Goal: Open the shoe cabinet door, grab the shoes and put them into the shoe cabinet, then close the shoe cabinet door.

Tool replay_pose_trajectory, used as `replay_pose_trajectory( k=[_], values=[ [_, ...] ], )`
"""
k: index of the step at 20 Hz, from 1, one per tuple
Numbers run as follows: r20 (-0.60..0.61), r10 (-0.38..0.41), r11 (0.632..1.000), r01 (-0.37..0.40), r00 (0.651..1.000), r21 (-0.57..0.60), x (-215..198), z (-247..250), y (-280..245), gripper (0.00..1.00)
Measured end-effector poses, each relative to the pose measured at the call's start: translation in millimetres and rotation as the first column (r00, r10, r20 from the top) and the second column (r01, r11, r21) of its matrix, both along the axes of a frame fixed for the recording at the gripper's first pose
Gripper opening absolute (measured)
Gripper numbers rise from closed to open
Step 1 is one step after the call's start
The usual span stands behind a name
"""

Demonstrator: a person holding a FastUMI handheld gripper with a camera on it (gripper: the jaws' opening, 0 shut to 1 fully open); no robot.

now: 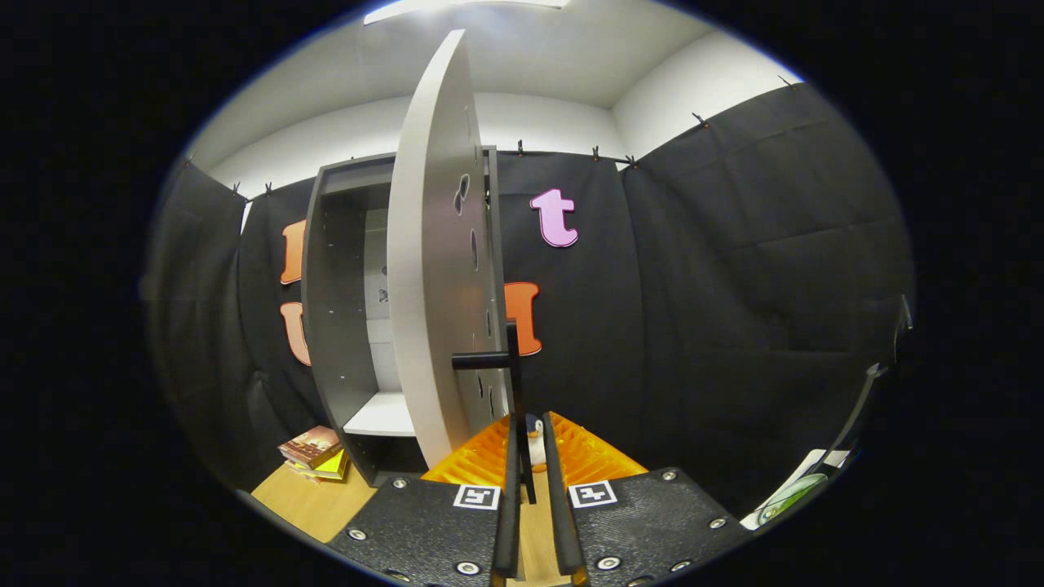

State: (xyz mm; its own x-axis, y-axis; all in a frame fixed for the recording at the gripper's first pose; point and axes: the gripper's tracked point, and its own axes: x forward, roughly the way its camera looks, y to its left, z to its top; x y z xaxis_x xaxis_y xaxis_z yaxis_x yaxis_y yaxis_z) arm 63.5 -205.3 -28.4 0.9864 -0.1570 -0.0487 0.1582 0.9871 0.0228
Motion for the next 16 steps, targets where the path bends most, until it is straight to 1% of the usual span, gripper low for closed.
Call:
replay_pose_trajectory(
  k=[6, 12, 16],
  values=[
    [0.005, 0.036, 0.999, -0.037, 0.999, 0.007, 2, 0, -8, 0.17],
    [0.014, 0.088, 0.995, -0.088, 0.996, 0.035, 3, 2, -31, 0.17],
    [0.011, 0.114, 0.993, -0.115, 0.993, 0.023, 7, 1, -35, 0.17]
  ],
)
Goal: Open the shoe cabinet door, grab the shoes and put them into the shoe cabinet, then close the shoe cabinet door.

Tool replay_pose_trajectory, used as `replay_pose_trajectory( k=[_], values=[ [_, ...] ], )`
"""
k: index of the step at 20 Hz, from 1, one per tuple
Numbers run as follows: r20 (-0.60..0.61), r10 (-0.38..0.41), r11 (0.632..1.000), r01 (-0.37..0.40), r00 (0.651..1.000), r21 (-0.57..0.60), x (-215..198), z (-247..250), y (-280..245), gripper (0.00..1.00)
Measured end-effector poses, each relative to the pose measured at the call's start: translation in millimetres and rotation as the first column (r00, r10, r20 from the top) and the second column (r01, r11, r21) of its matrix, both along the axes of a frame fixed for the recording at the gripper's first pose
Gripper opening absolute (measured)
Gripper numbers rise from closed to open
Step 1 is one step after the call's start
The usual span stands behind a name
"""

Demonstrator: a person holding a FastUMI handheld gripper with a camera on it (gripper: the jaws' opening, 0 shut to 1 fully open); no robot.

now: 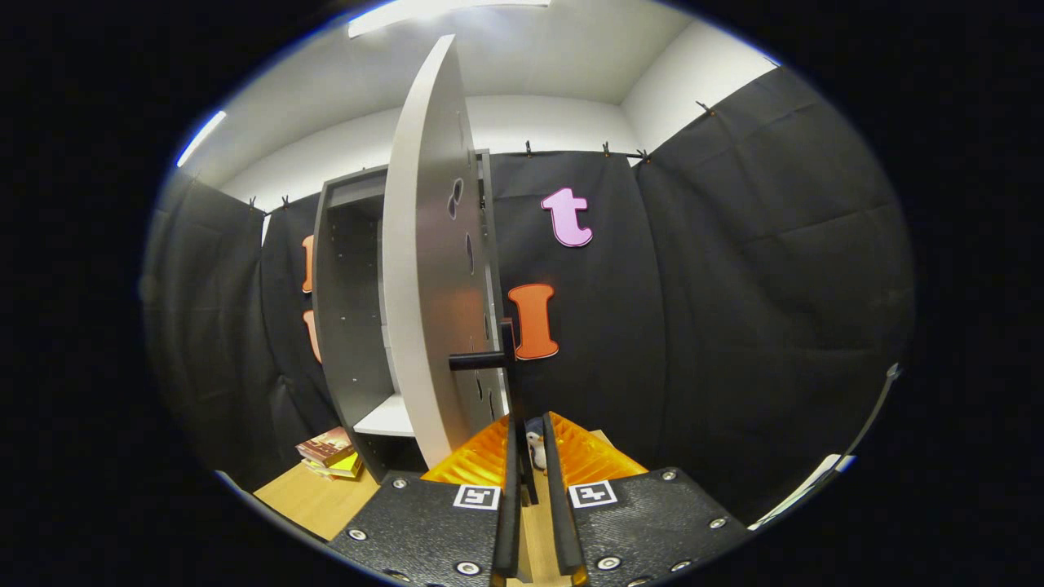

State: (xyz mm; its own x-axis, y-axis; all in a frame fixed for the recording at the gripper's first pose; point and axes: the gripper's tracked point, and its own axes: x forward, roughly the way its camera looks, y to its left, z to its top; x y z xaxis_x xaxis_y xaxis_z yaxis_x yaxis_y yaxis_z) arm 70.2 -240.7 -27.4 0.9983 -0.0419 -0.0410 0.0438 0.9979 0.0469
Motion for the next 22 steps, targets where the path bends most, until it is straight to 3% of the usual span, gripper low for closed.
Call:
replay_pose_trajectory(
  k=[7, 13, 22],
  values=[
    [-0.003, 0.031, 0.999, -0.032, 1.0, -0.024, 2, -2, -6, 0.17],
    [-0.01, 0.019, 0.999, -0.019, 1.0, -0.051, -5, 0, -11, 0.23],
    [0.044, -0.036, 0.998, 0.039, 0.998, -0.058, -37, 20, -9, 0.55]
  ],
)
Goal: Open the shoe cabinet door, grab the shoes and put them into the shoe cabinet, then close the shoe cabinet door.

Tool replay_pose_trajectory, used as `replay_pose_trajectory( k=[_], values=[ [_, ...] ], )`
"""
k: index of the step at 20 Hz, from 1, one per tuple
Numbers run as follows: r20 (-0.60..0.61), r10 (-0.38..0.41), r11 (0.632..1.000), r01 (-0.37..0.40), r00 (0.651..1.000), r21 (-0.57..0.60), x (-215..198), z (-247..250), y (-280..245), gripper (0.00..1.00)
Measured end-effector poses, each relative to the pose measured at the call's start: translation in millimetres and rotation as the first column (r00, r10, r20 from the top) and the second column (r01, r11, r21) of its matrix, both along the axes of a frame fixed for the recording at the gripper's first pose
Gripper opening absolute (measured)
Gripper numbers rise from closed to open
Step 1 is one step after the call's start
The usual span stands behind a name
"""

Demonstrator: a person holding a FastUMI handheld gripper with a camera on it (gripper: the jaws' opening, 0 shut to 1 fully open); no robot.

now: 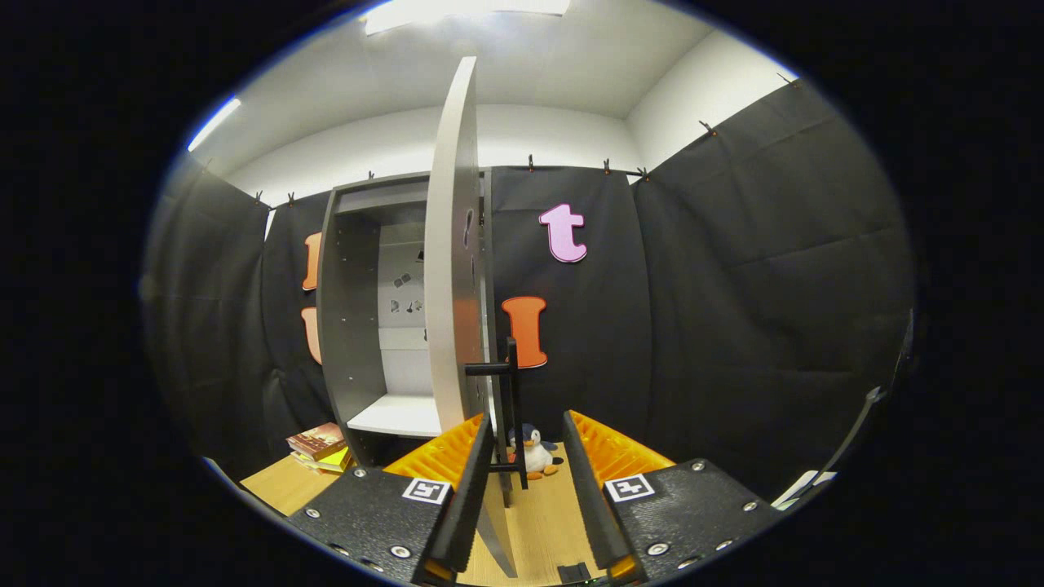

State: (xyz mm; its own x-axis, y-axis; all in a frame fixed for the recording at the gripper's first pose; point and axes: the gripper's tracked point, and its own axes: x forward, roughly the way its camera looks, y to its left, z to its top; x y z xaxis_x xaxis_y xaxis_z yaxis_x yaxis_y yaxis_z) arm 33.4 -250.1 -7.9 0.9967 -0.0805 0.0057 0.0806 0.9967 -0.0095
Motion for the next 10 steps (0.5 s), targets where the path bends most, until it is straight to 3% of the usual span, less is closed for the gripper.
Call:
replay_pose_trajectory(
  k=[5, 10],
  values=[
    [0.018, -0.021, 1.0, 0.021, 1.0, -0.011, -26, 13, 22, 0.7],
    [0.019, 0.005, 1.0, -0.005, 1.0, -0.019, -36, 17, 69, 0.86]
  ],
)
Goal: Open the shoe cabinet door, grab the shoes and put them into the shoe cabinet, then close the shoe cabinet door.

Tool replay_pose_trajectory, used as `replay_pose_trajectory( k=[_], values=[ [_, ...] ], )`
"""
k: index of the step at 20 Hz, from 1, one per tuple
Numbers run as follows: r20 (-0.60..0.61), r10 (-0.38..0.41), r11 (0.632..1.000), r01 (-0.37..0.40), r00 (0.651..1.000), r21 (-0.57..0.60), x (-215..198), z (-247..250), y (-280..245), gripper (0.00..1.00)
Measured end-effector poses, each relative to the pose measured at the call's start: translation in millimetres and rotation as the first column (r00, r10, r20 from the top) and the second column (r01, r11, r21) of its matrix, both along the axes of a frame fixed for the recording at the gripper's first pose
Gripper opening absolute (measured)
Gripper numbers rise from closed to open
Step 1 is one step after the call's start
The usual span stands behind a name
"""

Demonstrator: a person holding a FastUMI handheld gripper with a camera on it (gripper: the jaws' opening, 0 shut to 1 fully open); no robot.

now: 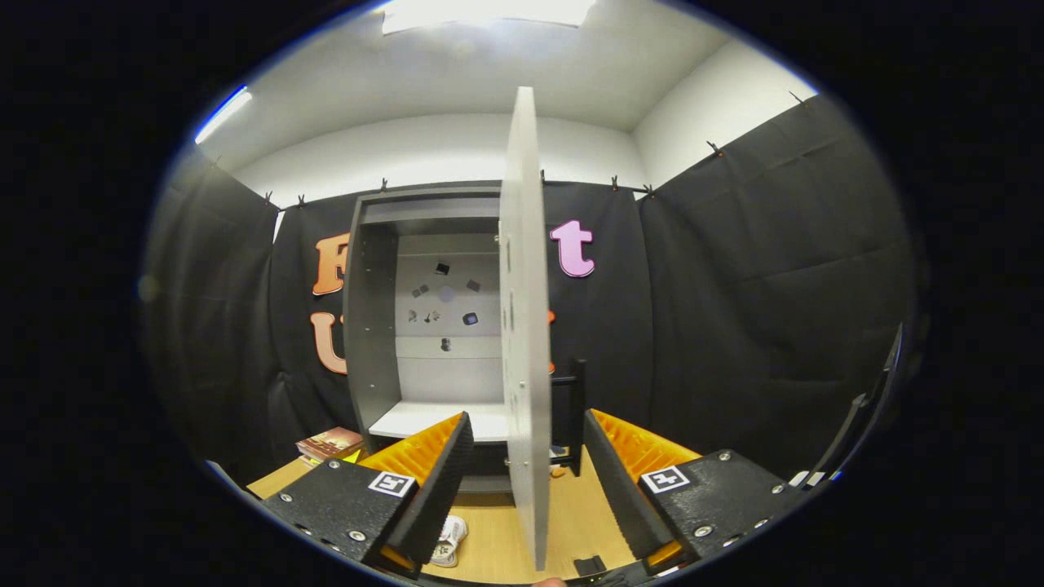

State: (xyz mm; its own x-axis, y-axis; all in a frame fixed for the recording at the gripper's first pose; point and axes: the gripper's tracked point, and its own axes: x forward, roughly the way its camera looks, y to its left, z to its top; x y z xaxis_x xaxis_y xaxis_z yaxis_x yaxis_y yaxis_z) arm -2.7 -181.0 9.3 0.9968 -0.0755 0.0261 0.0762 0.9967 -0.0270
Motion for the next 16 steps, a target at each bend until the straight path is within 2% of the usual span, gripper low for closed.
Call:
replay_pose_trajectory(
  k=[3, 10, 16],
  values=[
    [-0.009, 0.045, 0.999, -0.045, 0.999, 0.002, 3, -4, 42, 0.91],
    [-0.053, 0.159, 0.987, -0.16, 0.986, -0.017, 23, -24, 137, 0.93],
    [-0.083, 0.188, 0.982, -0.188, 0.979, 0.013, 39, -44, 173, 0.93]
  ],
)
